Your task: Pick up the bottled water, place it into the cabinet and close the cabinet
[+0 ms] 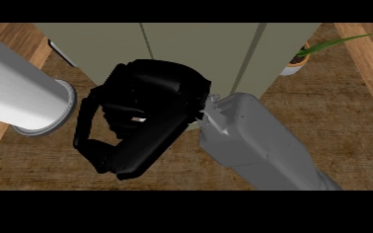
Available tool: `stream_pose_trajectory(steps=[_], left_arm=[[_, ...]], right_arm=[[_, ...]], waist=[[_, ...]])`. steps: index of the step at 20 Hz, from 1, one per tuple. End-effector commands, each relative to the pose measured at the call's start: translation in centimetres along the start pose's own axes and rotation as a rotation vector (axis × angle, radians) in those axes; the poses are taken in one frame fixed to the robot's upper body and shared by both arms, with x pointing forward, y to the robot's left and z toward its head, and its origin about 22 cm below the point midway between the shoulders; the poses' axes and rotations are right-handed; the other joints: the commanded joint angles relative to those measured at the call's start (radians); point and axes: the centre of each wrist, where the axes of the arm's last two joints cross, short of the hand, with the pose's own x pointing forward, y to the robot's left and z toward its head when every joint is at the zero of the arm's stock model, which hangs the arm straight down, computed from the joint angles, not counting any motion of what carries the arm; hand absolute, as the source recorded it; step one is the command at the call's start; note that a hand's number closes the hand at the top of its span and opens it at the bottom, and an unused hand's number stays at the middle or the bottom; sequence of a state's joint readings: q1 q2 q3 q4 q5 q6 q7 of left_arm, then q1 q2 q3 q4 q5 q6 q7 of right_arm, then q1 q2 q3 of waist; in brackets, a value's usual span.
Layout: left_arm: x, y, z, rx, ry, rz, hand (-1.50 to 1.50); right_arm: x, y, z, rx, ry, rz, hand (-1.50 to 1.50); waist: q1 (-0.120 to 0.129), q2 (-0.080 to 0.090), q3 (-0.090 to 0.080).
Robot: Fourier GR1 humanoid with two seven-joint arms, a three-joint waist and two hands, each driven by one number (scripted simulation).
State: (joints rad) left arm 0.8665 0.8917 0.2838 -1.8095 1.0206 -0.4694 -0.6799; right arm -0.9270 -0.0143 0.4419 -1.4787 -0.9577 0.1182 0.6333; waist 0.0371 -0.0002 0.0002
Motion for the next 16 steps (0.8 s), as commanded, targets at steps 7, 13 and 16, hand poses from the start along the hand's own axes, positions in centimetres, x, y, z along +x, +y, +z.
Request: stream_pose_trajectory(steps=[7,13,16], left_arm=[[0.9,-0.3,0.9,-0.013,-0.018,0.029,-1.5],[-0.8,0.8,1.9,-0.019,-0.02,0.028,-1.5],[-0.4,-0.8,1.4,-0.017,-0.011,0.026,-1.5]], right_arm=[[-1.1,-6.8,1.9,-0.185,-0.078,-0.035,1.5],[-0.9,-9.9,2.2,-0.223,-0.161,0.099,1.5],[1.8,-10.2,2.6,-0.247,-0.174,0.135,1.5]], waist=[[-0.015,0.001,0.0],[-0.007,0.004,-0.001],[-0.006,0.003,0.0]])
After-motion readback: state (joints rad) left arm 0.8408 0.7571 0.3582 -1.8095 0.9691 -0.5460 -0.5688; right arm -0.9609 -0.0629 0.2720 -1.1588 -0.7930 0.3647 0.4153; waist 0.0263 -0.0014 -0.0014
